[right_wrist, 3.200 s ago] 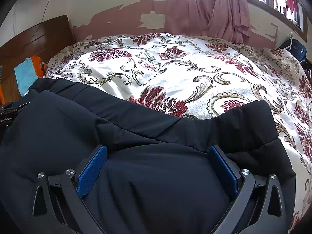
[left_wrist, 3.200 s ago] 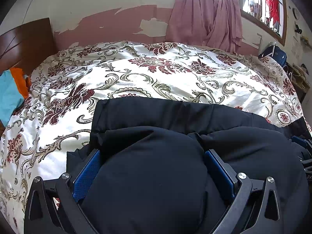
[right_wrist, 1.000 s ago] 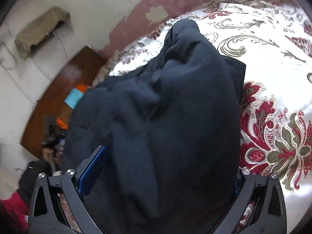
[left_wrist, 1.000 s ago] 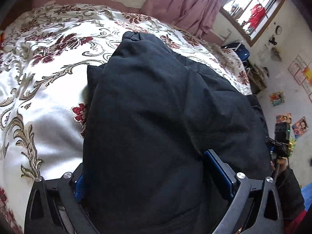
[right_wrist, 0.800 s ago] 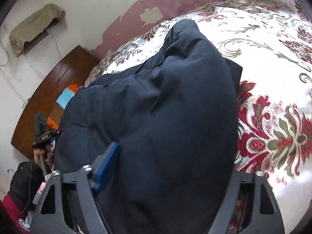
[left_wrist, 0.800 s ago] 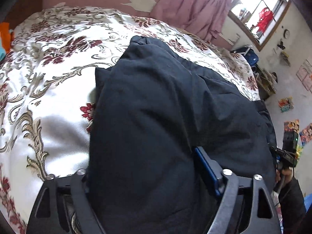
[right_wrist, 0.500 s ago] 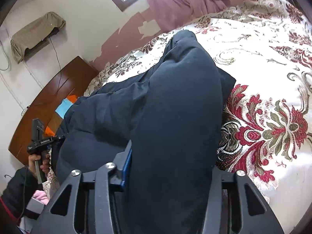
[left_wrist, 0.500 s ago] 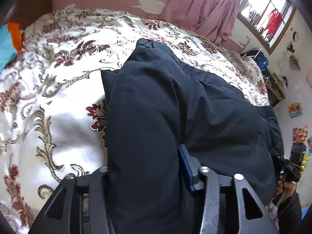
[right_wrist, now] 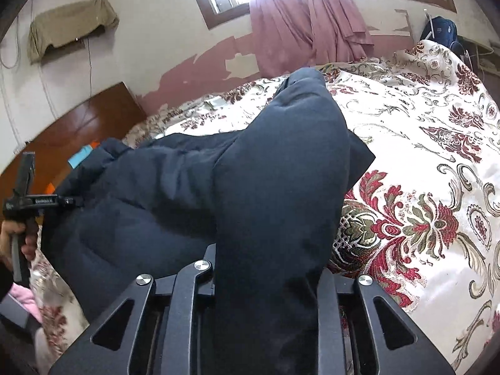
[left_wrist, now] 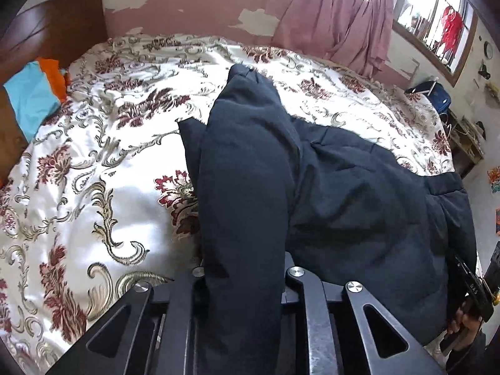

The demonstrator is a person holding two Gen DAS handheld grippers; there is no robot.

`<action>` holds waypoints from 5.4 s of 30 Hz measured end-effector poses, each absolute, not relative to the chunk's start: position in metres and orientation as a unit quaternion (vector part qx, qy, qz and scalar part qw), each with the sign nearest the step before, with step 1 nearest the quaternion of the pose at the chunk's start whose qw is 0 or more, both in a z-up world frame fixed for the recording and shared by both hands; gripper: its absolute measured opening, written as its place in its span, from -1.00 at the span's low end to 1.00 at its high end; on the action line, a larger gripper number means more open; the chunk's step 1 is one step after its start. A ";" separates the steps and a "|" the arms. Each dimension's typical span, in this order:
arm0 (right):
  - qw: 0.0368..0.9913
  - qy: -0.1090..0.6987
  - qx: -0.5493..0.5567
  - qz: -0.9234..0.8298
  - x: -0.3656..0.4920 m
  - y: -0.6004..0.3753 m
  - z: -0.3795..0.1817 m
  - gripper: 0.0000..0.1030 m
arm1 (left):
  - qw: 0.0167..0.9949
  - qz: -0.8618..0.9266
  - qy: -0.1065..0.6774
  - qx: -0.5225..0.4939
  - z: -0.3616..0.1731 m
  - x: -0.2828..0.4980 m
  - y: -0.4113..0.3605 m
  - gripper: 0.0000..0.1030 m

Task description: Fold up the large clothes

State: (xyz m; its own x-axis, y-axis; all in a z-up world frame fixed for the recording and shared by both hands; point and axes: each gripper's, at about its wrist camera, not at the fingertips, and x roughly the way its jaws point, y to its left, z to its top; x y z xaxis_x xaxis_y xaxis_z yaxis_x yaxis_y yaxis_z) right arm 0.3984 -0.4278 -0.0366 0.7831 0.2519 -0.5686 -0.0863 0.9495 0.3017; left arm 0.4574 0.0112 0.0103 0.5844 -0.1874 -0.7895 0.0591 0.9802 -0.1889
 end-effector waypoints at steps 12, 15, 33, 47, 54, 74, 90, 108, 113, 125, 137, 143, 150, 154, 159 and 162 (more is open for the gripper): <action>0.946 0.289 0.100 0.105 0.337 -0.420 0.007 -0.65 | 0.900 -0.090 0.424 -0.049 0.056 0.395 0.008 -0.71; 0.949 0.282 0.092 0.105 0.326 -0.420 0.018 -0.65 | 0.903 -0.095 0.416 -0.049 0.065 0.379 0.012 -0.71; 0.949 0.288 0.078 0.103 0.306 -0.397 0.025 -0.65 | 0.898 -0.098 0.423 -0.072 0.049 0.361 0.033 -0.71; 0.930 0.347 0.110 0.051 0.321 -0.414 -0.033 -0.15 | 0.872 -0.068 0.476 -0.096 -0.002 0.372 0.052 -0.26; 0.927 0.356 0.113 0.035 0.319 -0.414 -0.043 0.39 | 0.859 -0.059 0.472 -0.190 -0.018 0.365 0.080 0.57; 0.951 0.300 0.076 -0.007 0.270 -0.388 0.007 0.97 | 0.872 -0.095 0.392 -0.279 0.012 0.317 0.091 0.98; 0.977 0.211 0.007 -0.016 0.227 -0.349 0.059 0.97 | 0.884 -0.107 0.347 -0.293 0.037 0.274 0.088 1.00; 0.987 0.158 0.019 0.018 0.167 -0.311 0.080 0.97 | 0.957 -0.133 0.227 -0.120 0.078 0.190 0.027 1.00; 0.989 0.146 0.023 0.024 0.146 -0.304 0.083 0.97 | 0.970 -0.096 0.209 -0.075 0.086 0.167 0.016 1.00; 0.990 0.133 0.034 0.031 0.109 -0.288 0.078 0.97 | 0.974 -0.056 0.216 -0.039 0.088 0.119 -0.002 1.00; 0.991 0.128 0.030 0.020 0.085 -0.282 0.067 0.97 | 0.979 -0.043 0.194 -0.033 0.086 0.094 -0.003 1.00; 0.991 0.128 0.026 0.011 0.076 -0.280 0.062 0.97 | 0.979 -0.031 0.202 -0.027 0.078 0.087 -0.001 1.00; 0.991 0.130 0.011 0.009 0.063 -0.269 0.053 0.97 | 0.977 -0.031 0.210 -0.028 0.064 0.074 0.003 1.00; 0.990 0.138 0.001 0.010 0.057 -0.263 0.046 0.97 | 0.977 -0.028 0.210 -0.015 0.060 0.065 0.000 1.00; 0.988 0.153 0.003 0.009 0.050 -0.262 0.039 0.97 | 0.976 -0.030 0.214 -0.012 0.055 0.055 0.002 1.00; 0.988 0.156 0.003 0.011 0.043 -0.261 0.034 0.97 | 0.976 -0.031 0.216 -0.011 0.053 0.051 0.004 1.00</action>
State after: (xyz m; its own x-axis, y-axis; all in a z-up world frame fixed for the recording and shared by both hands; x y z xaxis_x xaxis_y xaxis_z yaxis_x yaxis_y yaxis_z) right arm 0.0430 -0.2609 0.0339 0.9508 0.0236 -0.3088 -0.0216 0.9997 0.0097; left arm 0.0511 0.0036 0.0532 0.9051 -0.0660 -0.4200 0.0562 0.9978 -0.0355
